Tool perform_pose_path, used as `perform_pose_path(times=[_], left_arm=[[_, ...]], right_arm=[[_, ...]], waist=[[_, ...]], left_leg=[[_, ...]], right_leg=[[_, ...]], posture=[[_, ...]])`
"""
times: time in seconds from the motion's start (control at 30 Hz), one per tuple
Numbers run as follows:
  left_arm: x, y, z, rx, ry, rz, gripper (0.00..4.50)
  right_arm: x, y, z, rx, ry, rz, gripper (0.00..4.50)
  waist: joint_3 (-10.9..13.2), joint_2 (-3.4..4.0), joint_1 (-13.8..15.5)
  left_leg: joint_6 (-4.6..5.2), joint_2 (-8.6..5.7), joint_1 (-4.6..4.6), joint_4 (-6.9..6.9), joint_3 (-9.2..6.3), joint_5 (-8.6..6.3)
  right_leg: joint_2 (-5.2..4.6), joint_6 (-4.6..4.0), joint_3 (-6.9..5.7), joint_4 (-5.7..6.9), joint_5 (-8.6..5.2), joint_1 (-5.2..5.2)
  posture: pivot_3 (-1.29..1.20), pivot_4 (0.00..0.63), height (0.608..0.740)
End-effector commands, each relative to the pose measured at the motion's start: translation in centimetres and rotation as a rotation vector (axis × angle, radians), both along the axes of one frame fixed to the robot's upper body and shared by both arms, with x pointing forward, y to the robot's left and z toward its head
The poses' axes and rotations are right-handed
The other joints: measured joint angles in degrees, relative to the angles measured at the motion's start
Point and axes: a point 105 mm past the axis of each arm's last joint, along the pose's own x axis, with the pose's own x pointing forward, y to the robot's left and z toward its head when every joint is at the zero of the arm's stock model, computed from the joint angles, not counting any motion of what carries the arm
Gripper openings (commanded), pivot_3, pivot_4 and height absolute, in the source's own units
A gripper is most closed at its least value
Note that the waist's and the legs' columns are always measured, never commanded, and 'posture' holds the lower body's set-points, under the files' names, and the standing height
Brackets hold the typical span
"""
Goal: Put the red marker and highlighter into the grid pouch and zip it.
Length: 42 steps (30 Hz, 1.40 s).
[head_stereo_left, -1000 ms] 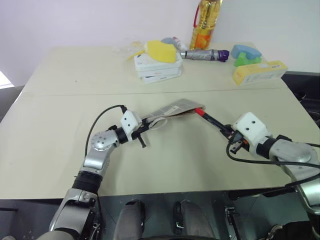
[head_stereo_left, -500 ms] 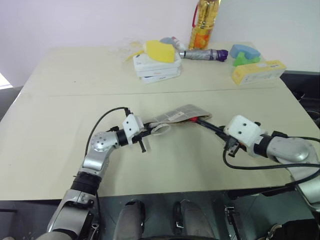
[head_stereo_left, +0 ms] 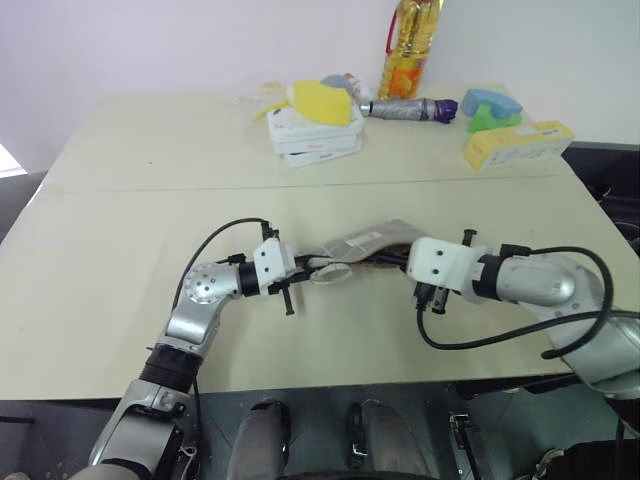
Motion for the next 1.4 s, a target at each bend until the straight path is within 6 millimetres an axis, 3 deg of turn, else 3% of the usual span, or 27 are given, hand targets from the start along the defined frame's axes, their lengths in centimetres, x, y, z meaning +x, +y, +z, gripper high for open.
perform_pose_path(times=[0.03, 0.13, 0.27, 0.4, 0.6, 0.7, 0.83, 1.0, 1.17, 1.27, 1.4], left_arm=[[-0.7, -0.5, 1.0, -0.005, -0.043, -0.044, 0.0], [-0.8, -0.5, 1.1, -0.003, -0.044, -0.046, 0.0], [-0.5, -0.3, 1.1, -0.001, -0.046, -0.031, 0.0], [0.4, 0.2, 1.5, -0.051, -0.016, 0.029, 0.0], [3.2, 0.4, 3.7, -0.278, 0.114, 0.175, 0.0], [4.0, -0.4, 4.7, -0.382, 0.149, 0.21, 0.0], [4.3, -1.0, 5.0, -0.43, 0.165, 0.223, 0.0], [4.1, -1.7, 5.1, -0.43, 0.163, 0.213, 0.0], [3.8, -2.1, 4.9, -0.416, 0.151, 0.198, 0.0], [3.6, -2.3, 4.8, -0.398, 0.142, 0.187, 0.0], [3.5, -2.3, 4.8, -0.395, 0.139, 0.185, 0.0]], right_arm=[[0.5, -0.1, 0.9, -0.076, -0.071, 0.016, 0.37], [0.4, 0.0, 0.9, -0.085, -0.075, 0.031, 0.37], [0.3, -0.2, 0.9, -0.066, -0.073, 0.016, 2.38], [0.4, -0.9, 2.6, 0.029, -0.12, -0.045, 4.39], [-1.7, -0.2, 5.5, 0.387, -0.027, -0.066, 4.39], [-2.6, 1.4, 3.9, 0.564, 0.107, -0.079, 4.39], [-0.4, 2.9, 2.8, 0.789, 0.133, -0.238, 4.39], [1.2, 5.2, 3.3, 0.99, 0.153, -0.291, 4.39], [2.7, 6.0, 3.8, 1.184, 0.201, -0.378, 4.39], [2.9, 6.6, 4.0, 1.272, 0.271, -0.388, 3.53], [3.0, 6.8, 3.9, 1.278, 0.301, -0.395, 1.49]], waist=[[0.0, 0.0, 0.03], [0.0, 0.0, 0.02], [0.0, 0.0, 0.01], [0.0, 0.0, 0.03], [0.0, -0.02, 0.09], [-0.02, -0.06, 0.07], [-0.01, -0.04, -0.17], [-0.03, -0.04, -0.05], [-0.03, -0.03, 0.0], [-0.03, -0.02, -0.08], [-0.03, -0.02, -0.15]], left_leg=[[0.0, 0.0, -0.01, 0.0, 0.0, 0.0], [0.0, -0.01, -0.02, 0.01, 0.0, 0.0], [0.0, -0.01, -0.01, 0.01, 0.0, 0.0], [0.0, -0.01, -0.01, 0.01, 0.01, 0.0], [0.0, -0.01, -0.05, 0.07, -0.04, 0.0], [0.0, -0.01, -0.04, 0.06, -0.06, 0.0], [0.0, 0.0, -0.01, 0.07, -0.06, 0.0], [0.0, -0.01, 0.0, 0.06, -0.07, 0.0], [0.0, -0.03, -0.04, 0.05, -0.08, 0.0], [0.0, -0.03, -0.05, 0.05, -0.09, 0.0], [0.0, -0.03, -0.04, 0.04, -0.09, 0.0]], right_leg=[[0.0, 0.0, 0.0, 0.0, 0.0, 0.0], [-0.01, 0.0, 0.0, 0.0, 0.0, 0.0], [-0.01, 0.01, 0.0, 0.0, 0.0, 0.0], [-0.01, 0.01, -0.01, 0.0, 0.0, 0.0], [-0.01, 0.02, -0.04, 0.04, 0.02, 0.01], [-0.01, 0.03, -0.05, 0.02, 0.02, 0.04], [0.01, 0.01, -0.06, 0.1, 0.02, 0.02], [0.01, 0.0, -0.05, 0.14, 0.03, 0.01], [0.0, 0.0, -0.06, 0.14, 0.03, 0.01], [0.0, 0.0, -0.07, 0.13, 0.03, 0.01], [0.0, 0.0, -0.07, 0.14, 0.03, 0.01]], posture=[[0.0, 0.15, 0.74], [0.0, 0.15, 0.74], [0.0, 0.15, 0.74], [0.0, 0.15, 0.74], [0.0, 0.15, 0.74], [0.0, 0.15, 0.74], [0.0, 0.15, 0.74], [0.0, 0.15, 0.74], [0.0, 0.15, 0.74], [0.0, 0.15, 0.74], [0.0, 0.15, 0.74]])
